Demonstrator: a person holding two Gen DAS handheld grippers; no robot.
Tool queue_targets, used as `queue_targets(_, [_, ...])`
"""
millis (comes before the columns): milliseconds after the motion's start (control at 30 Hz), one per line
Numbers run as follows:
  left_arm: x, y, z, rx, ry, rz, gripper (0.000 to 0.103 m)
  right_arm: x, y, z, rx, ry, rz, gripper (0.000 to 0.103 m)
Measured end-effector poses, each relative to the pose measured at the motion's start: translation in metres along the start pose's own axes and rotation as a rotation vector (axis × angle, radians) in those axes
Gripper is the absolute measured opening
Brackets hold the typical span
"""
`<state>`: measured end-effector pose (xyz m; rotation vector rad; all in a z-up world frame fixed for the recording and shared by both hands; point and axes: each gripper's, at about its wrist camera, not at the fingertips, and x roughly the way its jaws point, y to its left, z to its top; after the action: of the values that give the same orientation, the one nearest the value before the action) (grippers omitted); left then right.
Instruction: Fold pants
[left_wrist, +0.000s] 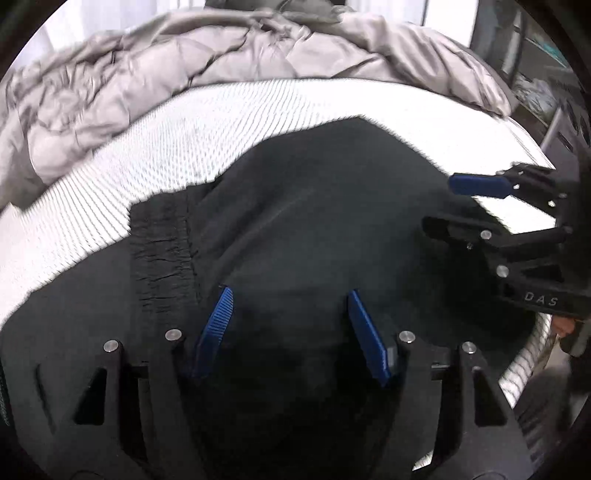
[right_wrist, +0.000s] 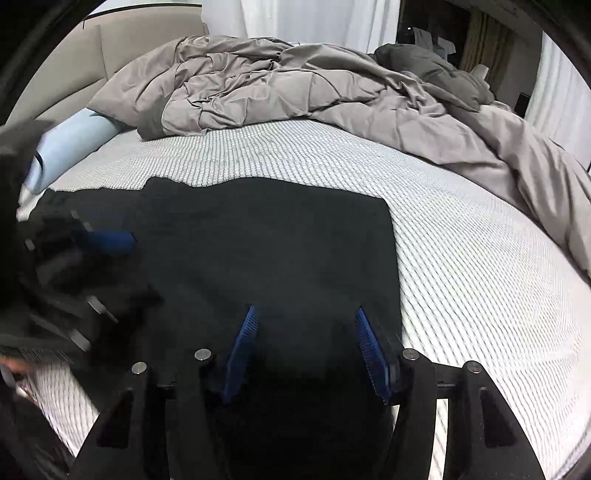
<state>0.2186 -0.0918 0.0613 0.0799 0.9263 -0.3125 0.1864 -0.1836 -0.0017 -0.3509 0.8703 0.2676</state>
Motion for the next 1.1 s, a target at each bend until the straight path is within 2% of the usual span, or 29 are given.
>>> queue_targets(67, [0.002, -0.001, -0.002, 0.021, -0.011, -0.002, 0.064, -0.001, -0.008, 0.005, -0.020, 0.016, -0.085, 0.056])
queue_targets(167, [0.002, -0.004, -0.003, 0.026, -0.015, -0.002, 0.064, 0.001, -0.013, 0.002, 0.025, 0.022, -0.021, 0.056])
queue_targets(267, [0.003, -0.006, -0.004, 0.028, -0.016, 0.002, 0.064, -0.017, -0.004, 0.001, -0.028, -0.041, -0.069, 0.056])
queue_targets(333, [0.004, -0.006, -0.003, 0.022, -0.015, 0.001, 0.064, -0.024, 0.003, 0.002, -0.050, -0.058, 0.008, 0.056])
queue_targets(367, [0.005, -0.004, -0.002, 0.024, -0.015, -0.001, 0.064, -0.017, 0.005, 0.001, -0.055, -0.033, 0.067, 0.057])
queue_targets(400, [0.004, -0.002, -0.003, 0.032, -0.016, -0.006, 0.064, -0.003, 0.006, -0.001, -0.062, 0.020, 0.071, 0.057])
queue_targets(467, [0.002, 0.002, -0.005, 0.043, -0.011, -0.024, 0.062, 0.022, 0.004, -0.013, -0.118, 0.104, -0.011, 0.058])
queue_targets(533, [-0.006, 0.007, -0.012, 0.049, -0.019, -0.028, 0.062, 0.021, -0.015, -0.018, -0.084, 0.097, -0.066, 0.064])
queue_targets(567, [-0.010, 0.009, -0.014, 0.051, -0.018, -0.021, 0.062, 0.016, -0.031, -0.020, -0.045, 0.099, -0.129, 0.065])
queue_targets(600, [-0.018, 0.011, -0.018, 0.046, -0.017, -0.001, 0.062, 0.011, -0.049, -0.023, -0.010, 0.094, -0.232, 0.065])
queue_targets(633, [-0.024, 0.012, -0.019, 0.041, -0.013, 0.019, 0.062, 0.006, -0.062, -0.025, 0.027, 0.081, -0.261, 0.065])
queue_targets(700, [-0.041, 0.012, -0.020, 0.046, -0.045, 0.026, 0.062, -0.011, -0.078, -0.027, 0.103, 0.022, -0.204, 0.064])
queue_targets(733, [-0.050, 0.011, -0.017, 0.055, -0.090, 0.029, 0.062, -0.018, -0.080, -0.025, 0.119, -0.007, -0.195, 0.064])
queue_targets(800, [-0.053, 0.011, -0.007, 0.051, -0.138, 0.039, 0.064, -0.031, -0.068, -0.016, 0.119, -0.082, -0.116, 0.064])
queue_targets(833, [-0.046, 0.013, 0.000, 0.030, -0.138, 0.033, 0.064, -0.031, -0.062, -0.012, 0.113, -0.090, -0.068, 0.064])
queue_targets(867, [-0.038, 0.015, 0.005, 0.010, -0.119, 0.029, 0.064, -0.024, -0.047, -0.006, 0.099, -0.079, 0.019, 0.064])
queue_targets(933, [-0.010, 0.022, 0.009, -0.025, -0.037, 0.046, 0.063, -0.007, -0.024, -0.001, 0.062, -0.038, 0.092, 0.064])
queue_targets(967, [-0.002, 0.025, 0.007, -0.025, -0.011, 0.057, 0.063, 0.008, -0.008, 0.000, 0.013, 0.011, 0.103, 0.064])
queue_targets(1000, [0.000, 0.025, 0.003, -0.010, -0.017, 0.059, 0.063, 0.017, -0.001, -0.001, -0.020, 0.041, 0.088, 0.064])
queue_targets(1033, [-0.003, 0.025, -0.001, 0.013, -0.031, 0.068, 0.065, 0.027, 0.007, -0.005, -0.070, 0.076, 0.040, 0.064])
queue_targets(1067, [-0.009, 0.026, -0.005, 0.017, -0.030, 0.075, 0.072, 0.029, 0.004, -0.008, -0.079, 0.080, 0.023, 0.064])
queue_targets(1100, [-0.011, 0.028, -0.007, 0.009, -0.029, 0.080, 0.074, 0.030, -0.007, -0.009, -0.052, 0.086, 0.022, 0.064])
